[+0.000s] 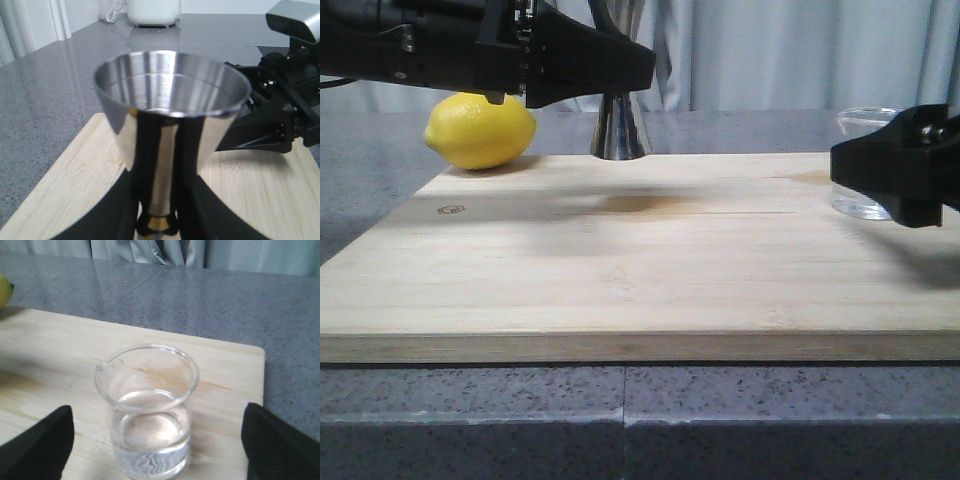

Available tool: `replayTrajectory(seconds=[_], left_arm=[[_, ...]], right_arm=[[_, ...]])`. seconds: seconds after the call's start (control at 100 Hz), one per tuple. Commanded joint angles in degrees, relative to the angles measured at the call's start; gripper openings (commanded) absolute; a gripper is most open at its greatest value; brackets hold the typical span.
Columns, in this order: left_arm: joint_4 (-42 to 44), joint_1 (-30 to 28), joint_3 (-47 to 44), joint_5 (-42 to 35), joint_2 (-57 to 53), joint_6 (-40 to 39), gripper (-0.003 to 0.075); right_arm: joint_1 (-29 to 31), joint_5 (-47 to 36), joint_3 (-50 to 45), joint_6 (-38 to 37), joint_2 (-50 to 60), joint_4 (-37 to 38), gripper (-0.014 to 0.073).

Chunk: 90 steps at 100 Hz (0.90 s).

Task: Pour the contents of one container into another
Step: 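Grasp the glass beaker with the right gripper and lift it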

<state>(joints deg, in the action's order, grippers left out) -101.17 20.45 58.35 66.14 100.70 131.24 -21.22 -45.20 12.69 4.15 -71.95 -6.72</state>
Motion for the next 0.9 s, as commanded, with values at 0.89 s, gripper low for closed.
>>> replayTrajectory(seconds=[0.89], left_arm=[[-4.2,0.4,1.6,5.6,-2.2,0.0,0.0083]], right_arm=[[-0.1,-10.6,4.9,-0.6,-8.0,2.7,0.0328]])
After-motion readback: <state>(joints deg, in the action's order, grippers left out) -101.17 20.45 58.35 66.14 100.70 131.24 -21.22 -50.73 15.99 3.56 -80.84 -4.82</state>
